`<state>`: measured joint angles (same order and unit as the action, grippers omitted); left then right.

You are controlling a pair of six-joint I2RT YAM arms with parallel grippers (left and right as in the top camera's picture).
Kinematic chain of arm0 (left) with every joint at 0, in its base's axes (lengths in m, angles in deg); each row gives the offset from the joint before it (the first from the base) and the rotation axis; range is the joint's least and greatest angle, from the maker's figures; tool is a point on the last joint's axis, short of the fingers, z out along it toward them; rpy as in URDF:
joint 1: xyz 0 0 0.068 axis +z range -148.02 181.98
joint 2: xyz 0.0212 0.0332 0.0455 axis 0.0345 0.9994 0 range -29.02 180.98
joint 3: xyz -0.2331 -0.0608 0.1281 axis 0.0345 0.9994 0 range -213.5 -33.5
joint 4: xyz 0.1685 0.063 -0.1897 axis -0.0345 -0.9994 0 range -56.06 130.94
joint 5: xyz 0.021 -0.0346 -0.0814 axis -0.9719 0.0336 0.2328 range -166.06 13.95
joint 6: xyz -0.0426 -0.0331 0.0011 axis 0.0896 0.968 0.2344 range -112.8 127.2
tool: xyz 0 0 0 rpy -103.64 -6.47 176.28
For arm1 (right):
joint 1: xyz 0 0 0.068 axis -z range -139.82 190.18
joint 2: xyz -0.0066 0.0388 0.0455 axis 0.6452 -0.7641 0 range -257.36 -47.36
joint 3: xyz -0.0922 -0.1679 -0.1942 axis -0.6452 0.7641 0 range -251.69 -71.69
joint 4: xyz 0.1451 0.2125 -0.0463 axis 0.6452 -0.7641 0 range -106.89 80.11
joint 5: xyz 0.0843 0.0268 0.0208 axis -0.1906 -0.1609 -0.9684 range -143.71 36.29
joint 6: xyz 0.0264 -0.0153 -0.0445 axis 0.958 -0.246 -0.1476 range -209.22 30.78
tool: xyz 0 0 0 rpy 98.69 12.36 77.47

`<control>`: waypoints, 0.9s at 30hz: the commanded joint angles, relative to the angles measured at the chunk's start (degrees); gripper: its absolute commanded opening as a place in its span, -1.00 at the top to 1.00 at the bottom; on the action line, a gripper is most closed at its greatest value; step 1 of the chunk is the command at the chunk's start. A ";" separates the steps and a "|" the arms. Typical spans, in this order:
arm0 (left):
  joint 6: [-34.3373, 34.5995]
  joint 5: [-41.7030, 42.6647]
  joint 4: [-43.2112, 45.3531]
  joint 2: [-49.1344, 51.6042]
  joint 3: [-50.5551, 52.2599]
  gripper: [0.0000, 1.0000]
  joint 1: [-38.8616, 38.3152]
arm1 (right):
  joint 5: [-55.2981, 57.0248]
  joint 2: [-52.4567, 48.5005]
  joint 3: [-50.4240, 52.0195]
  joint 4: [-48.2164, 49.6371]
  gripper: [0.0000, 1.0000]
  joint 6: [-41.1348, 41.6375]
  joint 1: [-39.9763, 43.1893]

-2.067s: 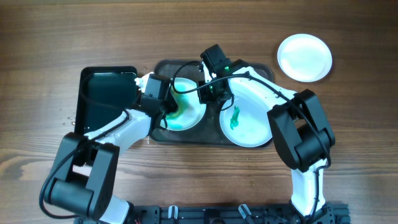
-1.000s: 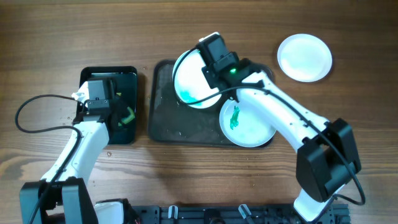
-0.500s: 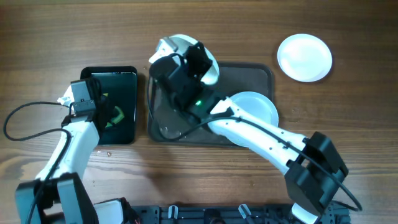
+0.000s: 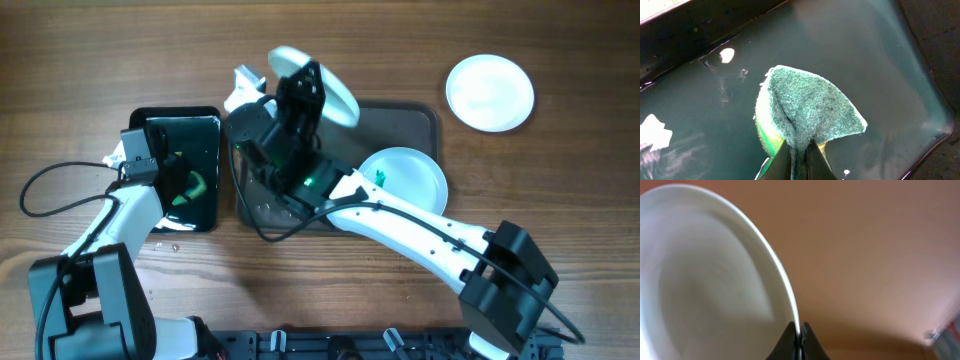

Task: Clean dirty plates on tray and stack at the side
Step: 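Lift the plate with the right gripper and stack it on the side plate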

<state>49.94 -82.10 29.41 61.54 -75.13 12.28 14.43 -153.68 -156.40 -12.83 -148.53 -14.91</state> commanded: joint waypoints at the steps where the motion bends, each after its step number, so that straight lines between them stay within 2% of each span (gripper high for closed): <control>1: -0.74 1.11 -0.33 0.66 0.17 0.92 0.15 | -15.63 1.09 0.42 -10.36 0.91 15.78 0.72; 4: -0.74 1.09 -1.11 0.66 0.17 0.92 0.15 | -18.64 1.62 0.39 -9.81 0.92 27.06 4.66; 7: -0.74 1.09 -1.36 0.66 0.17 0.92 0.15 | -30.01 3.65 0.35 -12.17 0.92 35.93 10.54; 10: -0.74 1.09 -1.57 0.66 0.17 0.92 0.15 | -49.40 5.99 0.22 -16.79 0.92 48.09 19.91; 12: -0.74 1.09 -1.57 0.66 0.17 0.92 0.15 | -68.08 6.45 0.24 -19.58 0.92 57.83 30.29; 13: -0.74 1.09 -1.57 0.66 0.17 0.92 0.15 | -76.81 5.60 0.24 -20.55 0.92 65.37 38.12; 14: -0.74 1.09 -1.60 0.66 0.17 0.92 0.13 | -79.58 5.11 0.26 -20.81 0.92 69.77 42.27; 18: -0.72 1.09 -1.60 0.66 0.17 0.92 0.13 | -82.62 1.11 0.26 -22.38 0.92 88.11 58.80; 20: -0.72 1.11 -1.77 0.66 0.17 0.92 0.15 | -82.62 -1.36 0.26 -23.74 0.91 92.54 65.75; 23: -0.72 1.09 -1.75 0.66 0.17 0.92 0.13 | -84.19 -4.20 0.26 -24.41 0.91 92.37 71.49; 27: -0.70 1.09 -1.73 0.66 0.17 0.92 0.13 | -83.03 -6.93 0.31 -25.24 0.92 92.30 73.88</control>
<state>49.94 -82.10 28.14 61.54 -75.13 12.28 -66.42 -158.49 -155.83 -37.61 -59.16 58.79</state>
